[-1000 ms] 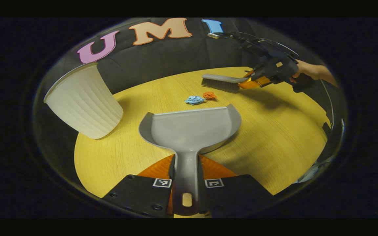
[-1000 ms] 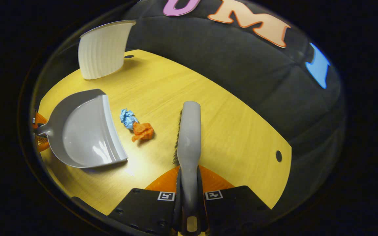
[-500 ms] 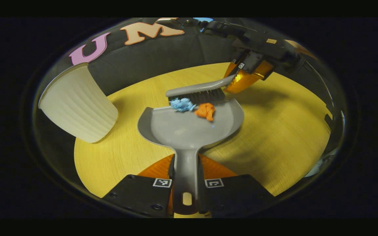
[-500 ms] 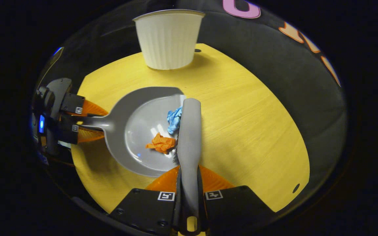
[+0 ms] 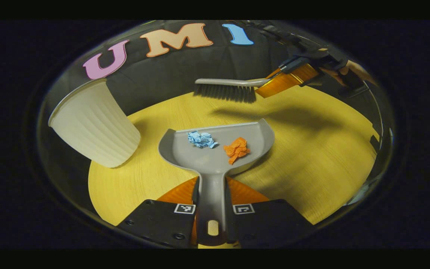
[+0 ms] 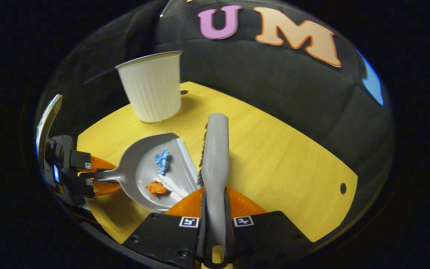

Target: Pick up the small broom and dustpan from the desktop, sweep the trash into the dustpan with the broom, and then empty the trash into the garbage bin.

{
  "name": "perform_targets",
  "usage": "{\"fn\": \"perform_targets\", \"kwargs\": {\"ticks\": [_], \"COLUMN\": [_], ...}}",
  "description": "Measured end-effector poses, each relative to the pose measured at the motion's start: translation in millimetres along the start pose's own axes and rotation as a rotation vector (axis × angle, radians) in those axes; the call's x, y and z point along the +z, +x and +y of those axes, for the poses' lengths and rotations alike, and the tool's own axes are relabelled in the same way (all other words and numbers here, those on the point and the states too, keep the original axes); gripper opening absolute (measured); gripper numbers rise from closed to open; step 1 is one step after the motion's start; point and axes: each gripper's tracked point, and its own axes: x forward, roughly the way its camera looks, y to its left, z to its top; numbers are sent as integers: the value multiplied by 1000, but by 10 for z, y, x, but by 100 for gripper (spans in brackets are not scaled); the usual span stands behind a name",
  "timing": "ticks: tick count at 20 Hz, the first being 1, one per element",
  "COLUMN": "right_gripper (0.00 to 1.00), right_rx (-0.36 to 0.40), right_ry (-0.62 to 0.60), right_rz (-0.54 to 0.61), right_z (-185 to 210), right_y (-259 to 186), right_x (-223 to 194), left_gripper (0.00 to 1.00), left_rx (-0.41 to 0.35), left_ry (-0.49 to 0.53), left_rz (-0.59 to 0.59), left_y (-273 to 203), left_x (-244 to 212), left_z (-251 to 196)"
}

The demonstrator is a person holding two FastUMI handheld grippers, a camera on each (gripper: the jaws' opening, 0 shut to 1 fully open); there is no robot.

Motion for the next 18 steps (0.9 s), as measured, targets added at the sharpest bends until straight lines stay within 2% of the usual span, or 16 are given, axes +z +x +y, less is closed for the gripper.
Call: {"fn": "perform_targets", "kwargs": {"ticks": [3,6,12,18], "right_gripper": [18,16,18,18], "right_rx": [-69,-98,-64,3], "right_ry": [129,167,236,271], "right_rz": [-16,11,63,68], "right_z": [-438,-594,-237,183], "right_y": [-166,-351,-486,-642], "right_x": [-313,-706,-1317,-1606], "left_gripper": [22,22,22,20], "left_rx": [32,65,153,369], "left_ry": [-13,-15,-23,-2], "left_rz": [-61,-120,-244,-310], "left_y": [20,-12,-31,-238], "left_x": [115,288,643,872], "left_z": [33,81,300,886]}}
